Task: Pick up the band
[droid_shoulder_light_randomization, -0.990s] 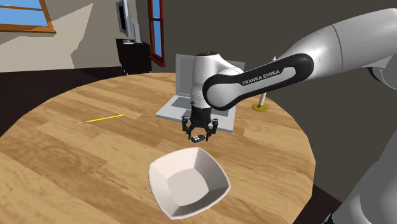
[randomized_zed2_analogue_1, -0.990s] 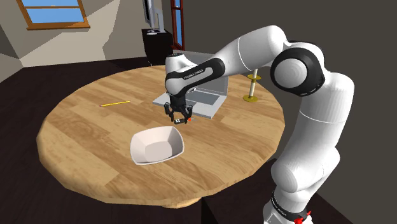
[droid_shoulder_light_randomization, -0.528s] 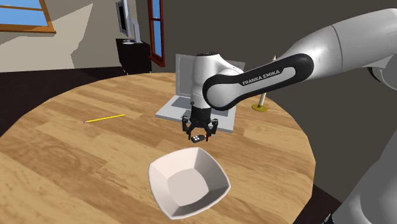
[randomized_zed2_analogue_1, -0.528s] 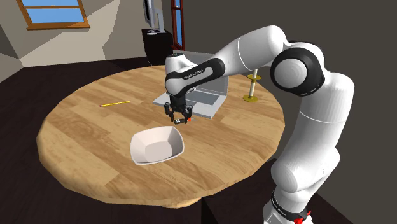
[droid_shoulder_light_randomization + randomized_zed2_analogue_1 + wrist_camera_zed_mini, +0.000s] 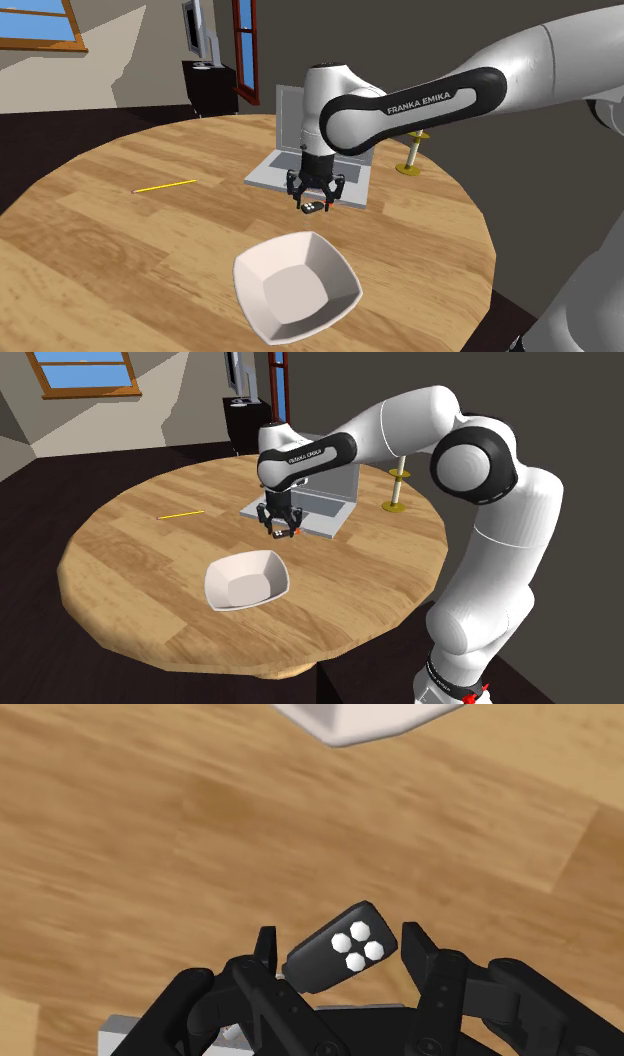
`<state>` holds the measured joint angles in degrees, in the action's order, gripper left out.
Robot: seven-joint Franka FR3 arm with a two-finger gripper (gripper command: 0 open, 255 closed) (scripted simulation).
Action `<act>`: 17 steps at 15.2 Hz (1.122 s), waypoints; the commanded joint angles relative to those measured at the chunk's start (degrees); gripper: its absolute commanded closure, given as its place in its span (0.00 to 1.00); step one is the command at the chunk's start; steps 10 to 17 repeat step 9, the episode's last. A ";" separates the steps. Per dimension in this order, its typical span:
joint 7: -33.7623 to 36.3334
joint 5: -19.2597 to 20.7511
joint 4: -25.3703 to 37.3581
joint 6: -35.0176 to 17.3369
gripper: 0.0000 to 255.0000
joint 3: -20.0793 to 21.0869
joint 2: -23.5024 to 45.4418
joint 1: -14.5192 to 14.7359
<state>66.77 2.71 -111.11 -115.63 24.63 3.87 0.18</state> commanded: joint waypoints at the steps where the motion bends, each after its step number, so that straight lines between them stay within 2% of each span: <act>1: -0.18 -0.19 1.25 1.57 1.00 -0.01 -0.34 -0.04; 7: -0.56 -0.68 4.86 6.02 1.00 -0.01 -1.27 -0.10; 17: -0.57 -0.69 4.95 6.13 1.00 -0.01 -1.29 -0.11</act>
